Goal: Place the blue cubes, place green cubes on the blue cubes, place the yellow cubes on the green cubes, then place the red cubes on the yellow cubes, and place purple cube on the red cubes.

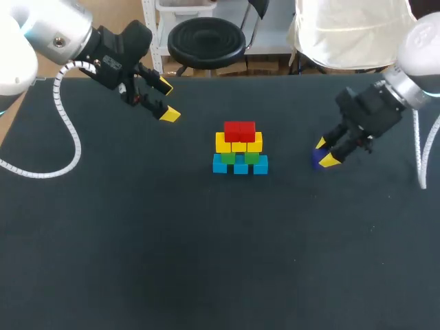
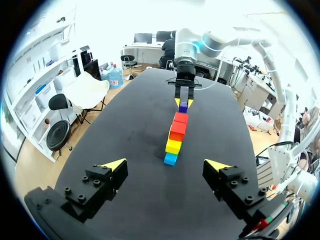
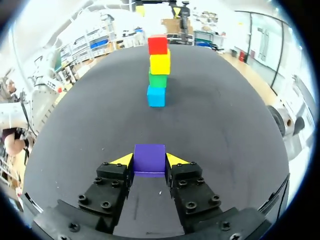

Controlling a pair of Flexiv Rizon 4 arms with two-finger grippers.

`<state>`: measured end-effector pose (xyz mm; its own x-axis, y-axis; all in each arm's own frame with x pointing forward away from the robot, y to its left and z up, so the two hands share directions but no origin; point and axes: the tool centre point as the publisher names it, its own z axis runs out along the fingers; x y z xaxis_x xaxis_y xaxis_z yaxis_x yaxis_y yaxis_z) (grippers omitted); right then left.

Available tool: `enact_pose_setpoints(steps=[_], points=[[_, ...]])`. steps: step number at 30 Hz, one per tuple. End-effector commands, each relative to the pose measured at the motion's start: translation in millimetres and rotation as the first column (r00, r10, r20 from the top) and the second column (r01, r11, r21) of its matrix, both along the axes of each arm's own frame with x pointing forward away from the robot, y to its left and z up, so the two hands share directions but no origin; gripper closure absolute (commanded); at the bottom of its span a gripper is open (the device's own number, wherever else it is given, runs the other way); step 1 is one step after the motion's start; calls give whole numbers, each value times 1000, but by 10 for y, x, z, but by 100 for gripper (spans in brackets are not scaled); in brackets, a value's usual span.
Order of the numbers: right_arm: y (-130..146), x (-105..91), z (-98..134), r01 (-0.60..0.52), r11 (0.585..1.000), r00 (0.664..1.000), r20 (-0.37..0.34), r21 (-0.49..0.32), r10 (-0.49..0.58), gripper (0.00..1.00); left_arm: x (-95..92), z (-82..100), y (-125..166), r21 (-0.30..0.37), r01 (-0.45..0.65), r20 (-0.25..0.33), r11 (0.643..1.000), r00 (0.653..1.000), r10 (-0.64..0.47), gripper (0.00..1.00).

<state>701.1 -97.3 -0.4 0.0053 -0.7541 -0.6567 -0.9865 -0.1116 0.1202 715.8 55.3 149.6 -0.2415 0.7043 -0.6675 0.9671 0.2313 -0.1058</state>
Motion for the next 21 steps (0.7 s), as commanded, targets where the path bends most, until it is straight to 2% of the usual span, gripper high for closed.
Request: enact_pose_setpoints(steps=[1,6,7,10,12,13,21], points=[[75,74,25,-37,999,999,-35,-21,36,100,-6,-8,11,-5,2,3,1000,1000,-2,0],[82,72,22,-18,1000,999,-39,-17,18,100,-6,-8,11,-5,2,3,1000,1000,-2,0],[83,72,12,-10,1000,999,-41,-17,9,97,-6,-8,11,-5,2,3,1000,1000,-2,0],[75,71,-7,13,1000,999,-47,-6,-14,63,-6,-8,11,-5,2,3,1000,1000,-2,0],[67,71,-13,28,1000,998,-51,-1,-28,52,-6,-8,11,-5,2,3,1000,1000,-2,0],[61,72,-14,35,999,998,-53,2,-35,0,-6,-8,11,-5,2,3,1000,1000,-2,0],[-22,79,81,104,995,994,-36,6,-104,0,-6,-8,11,-5,2,3,1000,1000,-2,0]])
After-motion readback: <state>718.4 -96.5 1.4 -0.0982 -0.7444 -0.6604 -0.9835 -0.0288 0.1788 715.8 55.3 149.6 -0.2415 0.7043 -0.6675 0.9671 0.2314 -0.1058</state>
